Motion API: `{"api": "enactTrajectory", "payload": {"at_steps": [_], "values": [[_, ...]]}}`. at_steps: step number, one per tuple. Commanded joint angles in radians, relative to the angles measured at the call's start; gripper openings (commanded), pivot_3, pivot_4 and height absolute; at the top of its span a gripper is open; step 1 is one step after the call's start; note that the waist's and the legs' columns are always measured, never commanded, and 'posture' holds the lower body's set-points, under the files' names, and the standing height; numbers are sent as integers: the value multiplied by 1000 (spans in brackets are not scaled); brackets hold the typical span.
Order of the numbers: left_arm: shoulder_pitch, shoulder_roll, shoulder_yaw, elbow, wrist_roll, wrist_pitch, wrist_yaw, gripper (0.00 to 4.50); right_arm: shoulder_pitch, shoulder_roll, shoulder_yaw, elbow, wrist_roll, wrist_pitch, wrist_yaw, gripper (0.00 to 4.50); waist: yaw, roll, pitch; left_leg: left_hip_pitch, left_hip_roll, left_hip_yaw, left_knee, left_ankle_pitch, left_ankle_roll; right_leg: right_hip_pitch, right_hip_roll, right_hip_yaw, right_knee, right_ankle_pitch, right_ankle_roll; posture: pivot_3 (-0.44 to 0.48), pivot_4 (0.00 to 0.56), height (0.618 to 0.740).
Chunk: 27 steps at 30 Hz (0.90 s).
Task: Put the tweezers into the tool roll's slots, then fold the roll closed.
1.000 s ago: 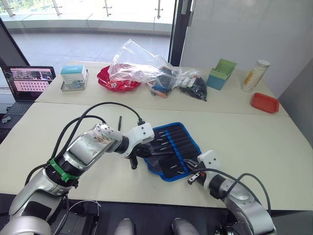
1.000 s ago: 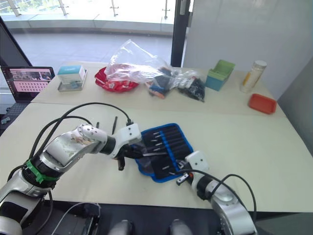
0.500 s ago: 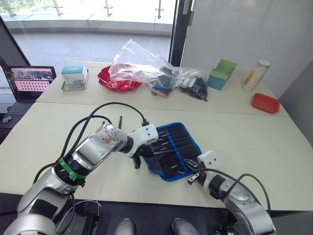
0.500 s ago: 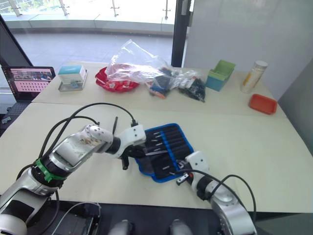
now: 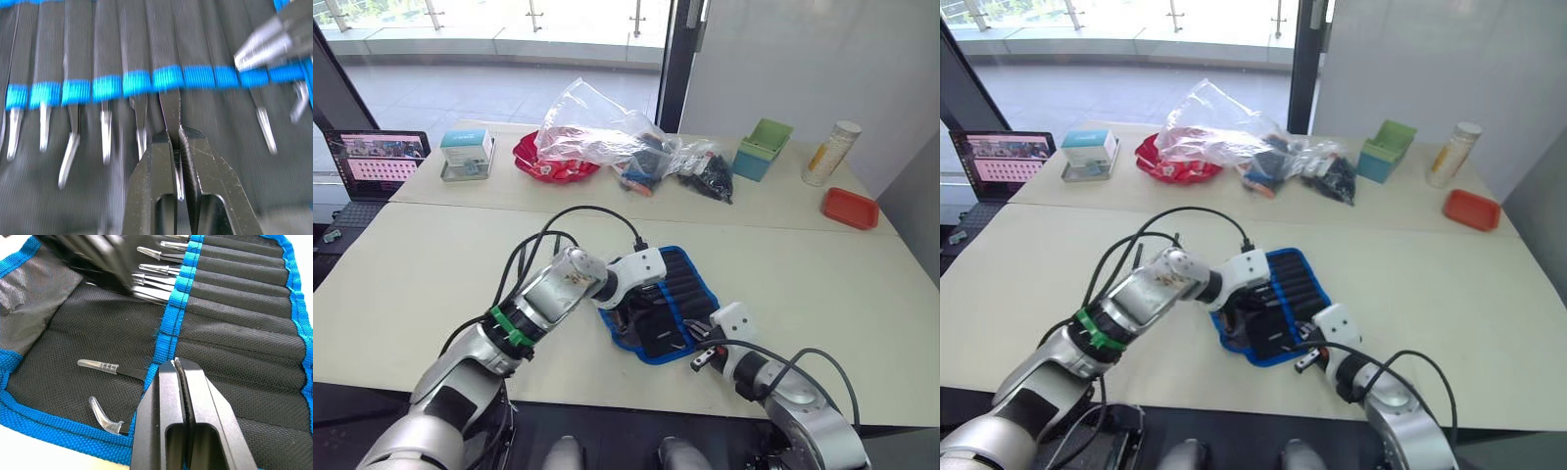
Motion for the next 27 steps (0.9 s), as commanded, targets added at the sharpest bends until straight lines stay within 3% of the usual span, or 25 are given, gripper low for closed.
{"api": "enactTrajectory", "payload": {"at_steps": [1, 8, 14, 21, 27], "values": [[-21, -65, 13, 63, 21, -81, 4, 7, 49, -5, 93, 34, 5, 82, 29, 0, 0, 0, 0, 0, 0, 0, 0, 0, 0, 0, 0, 0, 0, 0, 0, 0, 150, 723], [-3, -81, 48, 103, 42, -109, -2, 7, 52, -11, 90, 24, 11, 89, 32, 0, 6, 0, -1, 2, -1, -1, 3, 0, 0, 5, 0, 0, -1, 0, 0, 0, 150, 723], [-8, -2, 148, -10, 3, -63, -33, 2007, 46, -15, 88, 44, -1, 84, 26, 0, -6, 0, -1, 1, 0, -2, 2, 0, 0, 4, 0, 0, 0, 0, 0, 0, 150, 723], [51, 154, 373, -218, -136, 83, -53, 4329, 45, -17, 88, 51, -4, 82, 24, 0, -8, 1, -1, 2, 1, -2, 0, 0, 0, 3, 1, -1, 1, 0, 0, 0, 150, 723], [308, 201, 692, -342, -170, 25, 116, 4421, 37, -22, 87, 61, -2, 80, 31, 0, -10, 1, -1, 4, 2, -2, 0, 0, 0, 4, 1, -1, 1, 0, 0, 0, 150, 723]]}}
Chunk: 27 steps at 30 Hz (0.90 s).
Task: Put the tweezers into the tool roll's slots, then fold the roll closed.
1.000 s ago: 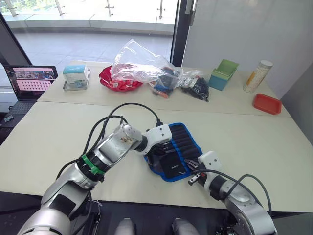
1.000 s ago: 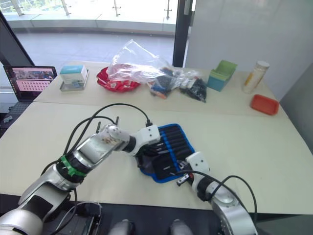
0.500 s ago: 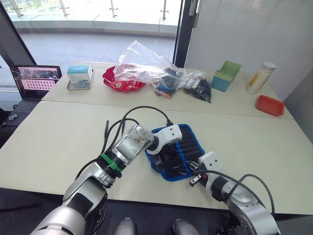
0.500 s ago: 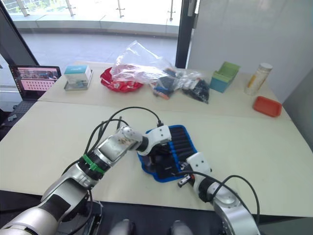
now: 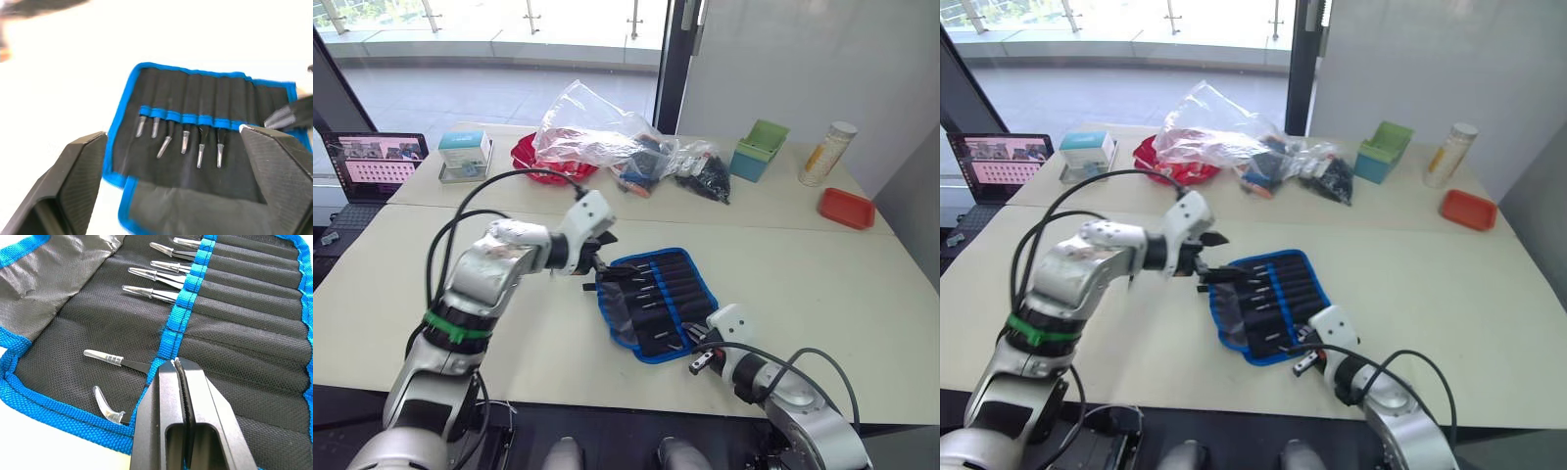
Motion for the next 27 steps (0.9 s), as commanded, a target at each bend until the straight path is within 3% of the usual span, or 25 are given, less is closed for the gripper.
{"api": "enactTrajectory", "payload": {"at_steps": [1, 7, 11, 13, 18, 27], "values": [[152, 19, 182, -106, 14, -47, 136, 4421, 39, -14, 65, 77, 5, 56, 44, 0, -4, 0, 0, 0, 0, 0, 0, 0, 0, 0, 0, 0, 0, 0, 0, 0, 150, 723], [480, -43, 435, -308, -14, -55, 312, 4421, 52, -38, 51, 82, 9, 45, 68, 0, 6, -3, -1, 2, 0, 0, -1, 0, 0, 1, -2, -1, -1, 0, 0, 0, 150, 723], [740, -202, 626, -500, -132, -100, 355, 4421, 56, -52, 33, 94, 15, 34, 82, 0, 9, -6, -3, 4, 0, 1, -2, -1, -1, 3, -4, -1, -1, 0, -1, 0, 150, 723], [849, -261, 667, -569, -146, -137, 378, 4421, 56, -59, 26, 97, 20, 32, 89, 0, 6, -8, -4, 4, 0, 1, -2, -1, -2, 4, -5, -1, -2, 0, -1, 0, 150, 723], [1090, -310, 665, -663, -134, -233, 382, 4421, 52, -70, 17, 110, 27, 25, 110, 0, 12, -9, -5, 7, 0, 3, -2, -2, -3, 6, -4, -1, -3, -3, -5, 0, 150, 723], [1150, -309, 616, -575, -122, -360, 398, 4421, 40, -63, 18, 126, 25, 18, 126, 0, 4, -10, -5, 7, 0, 5, -2, -2, -3, 5, -4, 1, -5, -5, -5, 0, 150, 723]]}}
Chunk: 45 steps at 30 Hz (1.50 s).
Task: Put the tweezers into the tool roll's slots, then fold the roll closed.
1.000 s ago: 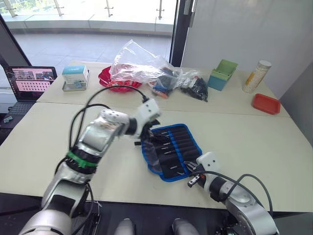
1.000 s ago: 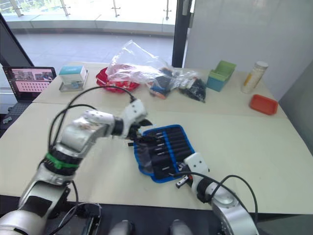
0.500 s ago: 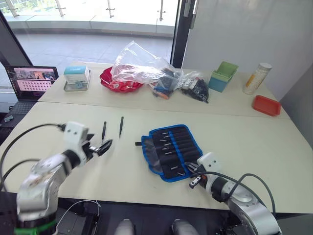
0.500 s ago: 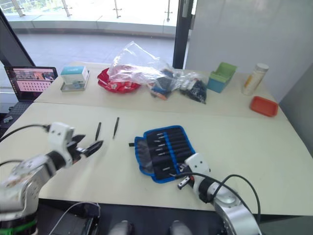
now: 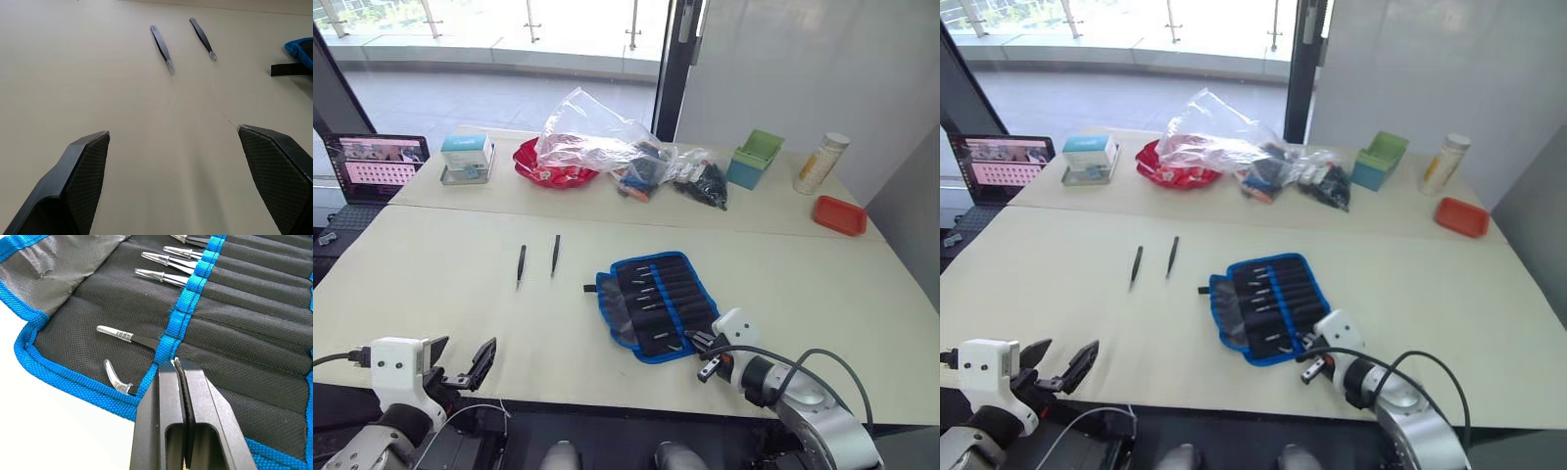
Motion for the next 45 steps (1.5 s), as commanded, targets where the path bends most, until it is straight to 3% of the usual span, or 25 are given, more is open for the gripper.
{"api": "enactTrajectory", "payload": {"at_steps": [1, 14, 25, 32, 38, 45], "values": [[-7, 12, -45, 50, 33, -75, 12, 4421, 29, 0, 50, 88, -7, 36, 17, 0, 0, 0, 0, 0, 0, 0, 0, 0, 0, 0, 0, 0, 0, 0, 0, 0, 150, 723], [-270, 45, -238, 422, 201, -196, 131, 4421, 6, 25, 58, 105, -15, 26, 3, 0, 2, 1, 0, 2, 0, 0, 1, 0, 0, 1, 1, 0, 3, 0, 0, 0, 150, 723], [-572, 34, -385, 512, 259, 30, 266, 4421, -1, 41, 58, 101, -22, 27, -4, 0, 1, 1, -1, 4, 0, -2, 1, 1, 0, 2, 2, 0, 4, 0, 0, 0, 150, 723], [-698, -35, -381, 556, 247, 157, 354, 4421, 8, 46, 56, 91, -23, 30, -9, 0, 2, 0, -6, 4, 0, -2, 1, 1, 0, 2, 2, 0, 4, 0, 0, 0, 150, 723], [-740, -39, -391, 587, 262, 201, 386, 4421, 4, 46, 54, 92, -22, 31, -11, 0, 2, 1, -6, 4, 0, -2, 1, 1, 0, 2, 2, 0, 4, 0, 0, 0, 150, 723], [-796, -41, -375, 606, 259, 239, 415, 2278, -5, 50, 55, 99, -24, 27, -14, 0, 2, 1, -6, 4, 0, -2, 1, 1, 0, 2, 2, 0, 4, 0, 0, 0, 150, 723]]}}
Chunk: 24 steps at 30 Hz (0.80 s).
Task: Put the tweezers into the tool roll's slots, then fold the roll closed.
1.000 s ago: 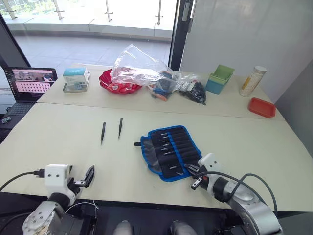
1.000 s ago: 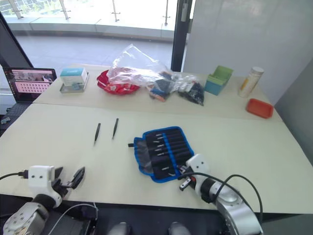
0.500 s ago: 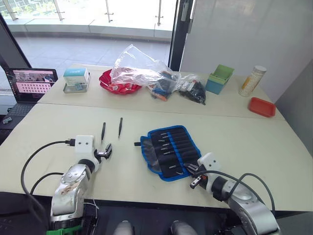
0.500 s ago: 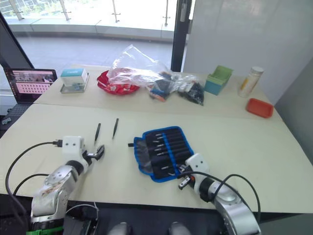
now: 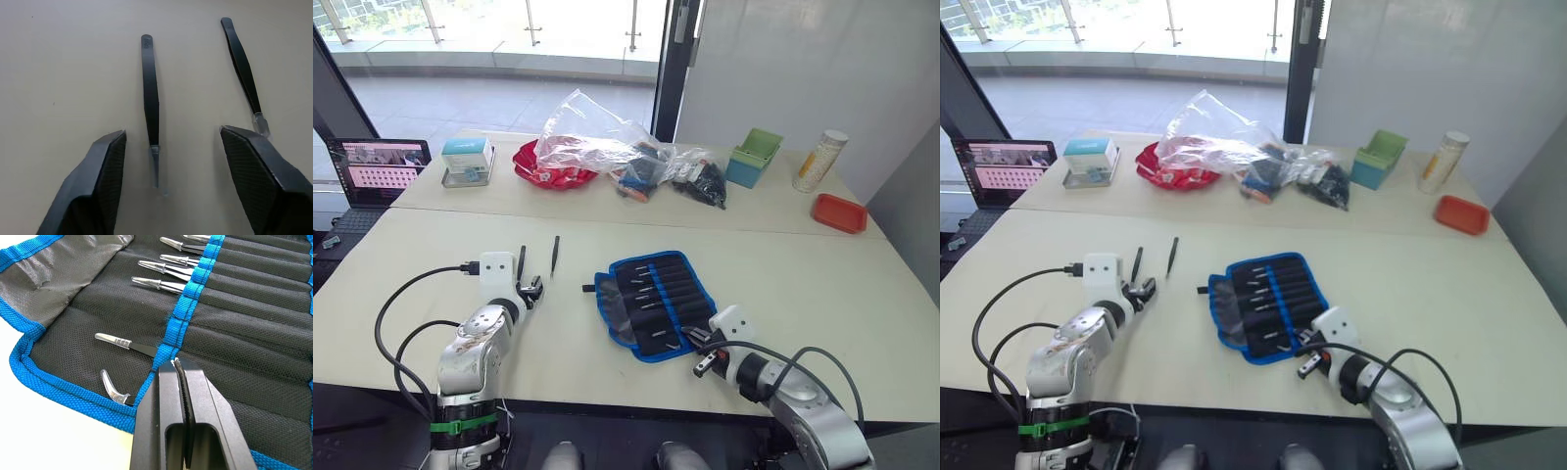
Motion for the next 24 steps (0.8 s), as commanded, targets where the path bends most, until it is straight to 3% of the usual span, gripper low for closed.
{"api": "enactTrajectory", "payload": {"at_steps": [1, 7, 14, 24], "values": [[-15, -13, -12, 15, -16, 35, -3, 1985, 20, 10, 53, 66, -12, 37, 0, 0, 0, 0, 0, 0, 0, 0, 0, 0, 0, 0, 0, 0, 0, 0, 0, 0, 150, 723], [-31, -1, 1, 19, -13, 44, -1, 46, 18, 12, 53, 68, -15, 36, -1, 0, -2, 0, 0, 0, 0, 0, 0, 0, 0, -1, 0, 0, 0, 0, 0, 0, 150, 723], [-70, 35, 10, 11, 2, 6, -4, 46, 19, 15, 54, 70, -15, 34, -1, 0, -3, -1, 1, -1, 0, 0, 0, 0, 0, -1, 0, 0, 0, 0, 0, 0, 150, 723], [-112, 161, -10, -28, 28, -255, -93, 46, 36, 13, 44, 56, -14, 40, -8, 0, -11, -3, 3, -3, 0, -1, -2, 0, 0, -4, 1, 0, 0, 0, 0, 0, 150, 723]]}}
